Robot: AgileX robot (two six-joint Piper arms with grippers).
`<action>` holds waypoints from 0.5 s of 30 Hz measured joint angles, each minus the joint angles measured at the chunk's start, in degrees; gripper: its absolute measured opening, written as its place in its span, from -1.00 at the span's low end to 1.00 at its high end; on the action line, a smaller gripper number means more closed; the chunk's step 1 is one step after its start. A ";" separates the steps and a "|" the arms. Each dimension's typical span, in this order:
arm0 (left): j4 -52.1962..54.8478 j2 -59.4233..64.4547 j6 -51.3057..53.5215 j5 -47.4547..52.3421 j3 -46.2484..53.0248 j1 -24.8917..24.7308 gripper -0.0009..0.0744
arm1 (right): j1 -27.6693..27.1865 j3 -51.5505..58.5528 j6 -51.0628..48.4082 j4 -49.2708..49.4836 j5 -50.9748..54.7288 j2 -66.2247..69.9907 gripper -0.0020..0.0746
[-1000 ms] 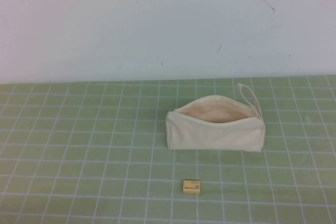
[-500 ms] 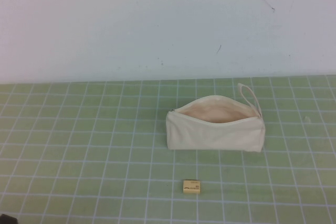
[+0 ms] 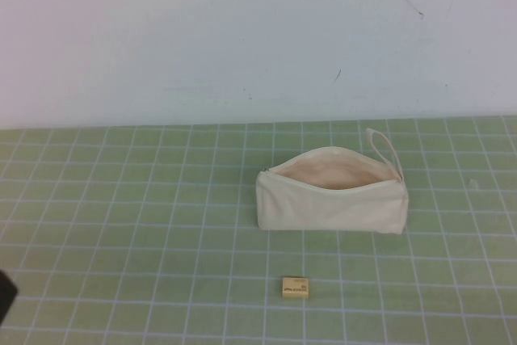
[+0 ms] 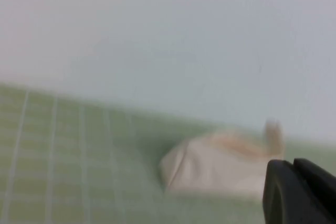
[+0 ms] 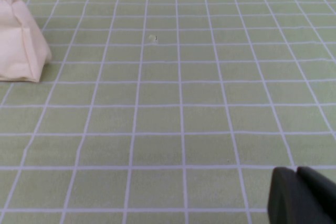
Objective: Put eraser into pencil case
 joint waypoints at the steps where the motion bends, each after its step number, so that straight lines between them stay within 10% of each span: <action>1: 3.69 3.47 0.37 3.66 -2.98 0.00 -0.98 | 0.00 0.00 0.00 0.00 0.00 0.00 -0.95; 15: 27.55 48.48 5.85 29.36 -29.08 -7.30 -0.98 | 0.00 0.00 0.00 0.00 0.00 0.00 -0.95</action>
